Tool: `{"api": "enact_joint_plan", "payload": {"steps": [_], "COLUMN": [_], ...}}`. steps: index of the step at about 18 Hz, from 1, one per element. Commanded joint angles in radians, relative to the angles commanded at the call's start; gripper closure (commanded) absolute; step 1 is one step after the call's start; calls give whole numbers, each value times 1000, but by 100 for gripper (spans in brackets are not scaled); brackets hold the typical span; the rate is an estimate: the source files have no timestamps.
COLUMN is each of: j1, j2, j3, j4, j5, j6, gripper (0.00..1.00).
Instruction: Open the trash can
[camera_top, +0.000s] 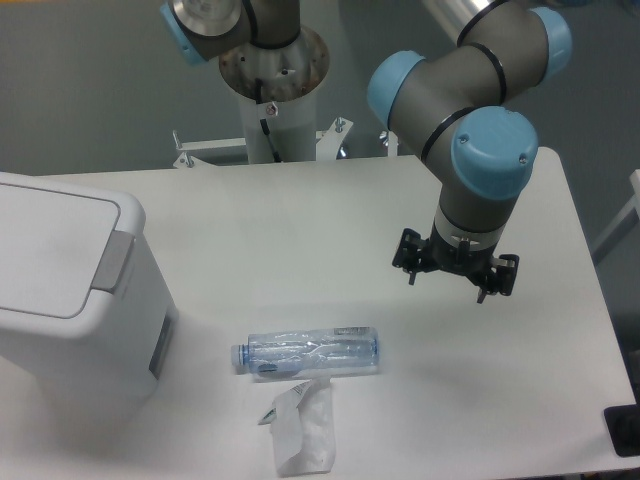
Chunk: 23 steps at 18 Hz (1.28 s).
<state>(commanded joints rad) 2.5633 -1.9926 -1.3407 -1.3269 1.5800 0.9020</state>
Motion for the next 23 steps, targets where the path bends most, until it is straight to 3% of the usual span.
{"api": "enact_joint_plan", "payload": {"steps": [13, 18, 23], "j1": [-3, -8, -11], "j2": [12, 31, 51], "j3": [-15, -28, -25], "j4": [6, 17, 55], "j5": [-38, -67, -211], "j6": [-17, -141, -296], "gripper": [0, 0, 0]}}
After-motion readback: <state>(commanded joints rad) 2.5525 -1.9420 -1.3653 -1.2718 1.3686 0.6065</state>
